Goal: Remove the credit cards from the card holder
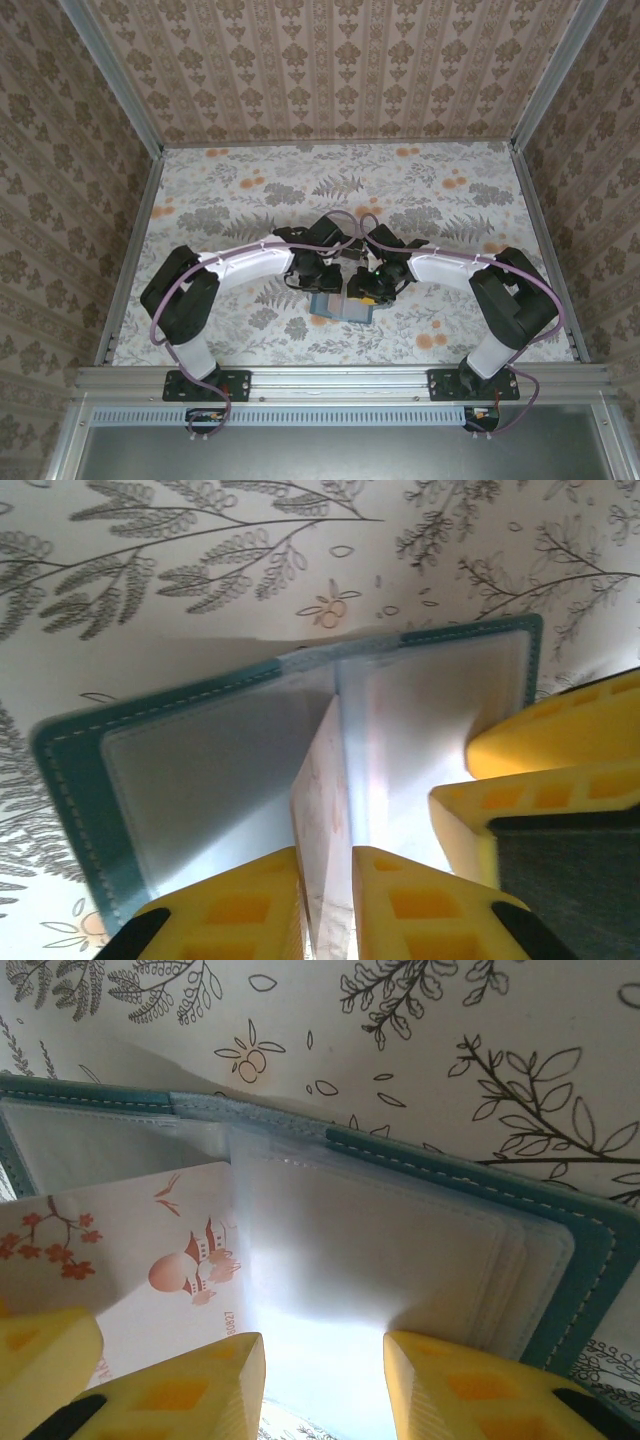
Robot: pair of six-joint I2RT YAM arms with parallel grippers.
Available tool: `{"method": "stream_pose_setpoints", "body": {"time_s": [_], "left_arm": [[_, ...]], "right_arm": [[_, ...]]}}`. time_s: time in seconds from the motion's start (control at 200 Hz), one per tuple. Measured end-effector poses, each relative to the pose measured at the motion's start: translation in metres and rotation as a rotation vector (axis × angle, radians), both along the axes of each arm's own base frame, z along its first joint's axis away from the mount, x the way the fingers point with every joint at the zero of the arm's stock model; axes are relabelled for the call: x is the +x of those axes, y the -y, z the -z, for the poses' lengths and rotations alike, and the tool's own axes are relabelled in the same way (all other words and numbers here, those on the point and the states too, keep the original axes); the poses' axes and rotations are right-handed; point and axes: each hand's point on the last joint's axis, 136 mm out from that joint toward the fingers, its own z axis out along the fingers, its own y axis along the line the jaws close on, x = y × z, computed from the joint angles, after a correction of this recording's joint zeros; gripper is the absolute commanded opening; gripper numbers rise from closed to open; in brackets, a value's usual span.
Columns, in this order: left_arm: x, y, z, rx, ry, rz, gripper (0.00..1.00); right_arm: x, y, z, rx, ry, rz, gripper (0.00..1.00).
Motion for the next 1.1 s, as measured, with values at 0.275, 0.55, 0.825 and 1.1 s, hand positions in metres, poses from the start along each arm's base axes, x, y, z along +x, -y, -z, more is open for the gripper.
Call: {"method": "stream_pose_setpoints", "body": {"time_s": [0.275, 0.55, 0.825, 1.1], "left_arm": [[-0.011, 0.008, -0.001, -0.011, -0.014, 0.015, 0.19], [-0.012, 0.008, -0.001, -0.009, -0.025, -0.005, 0.11], [-0.013, 0.005, 0.000, 0.004, -0.034, -0.009, 0.06], [-0.007, -0.004, -0.007, 0.006, -0.021, -0.012, 0.01]], "right_arm": [[0.000, 0.000, 0.000, 0.000, 0.000, 0.000, 0.39], [0.000, 0.003, 0.000, -0.015, 0.003, 0.005, 0.39], [-0.002, 0.009, -0.001, -0.047, 0.002, 0.009, 0.38], [0.001, 0.016, -0.016, -0.066, 0.038, 0.008, 0.37]]}}
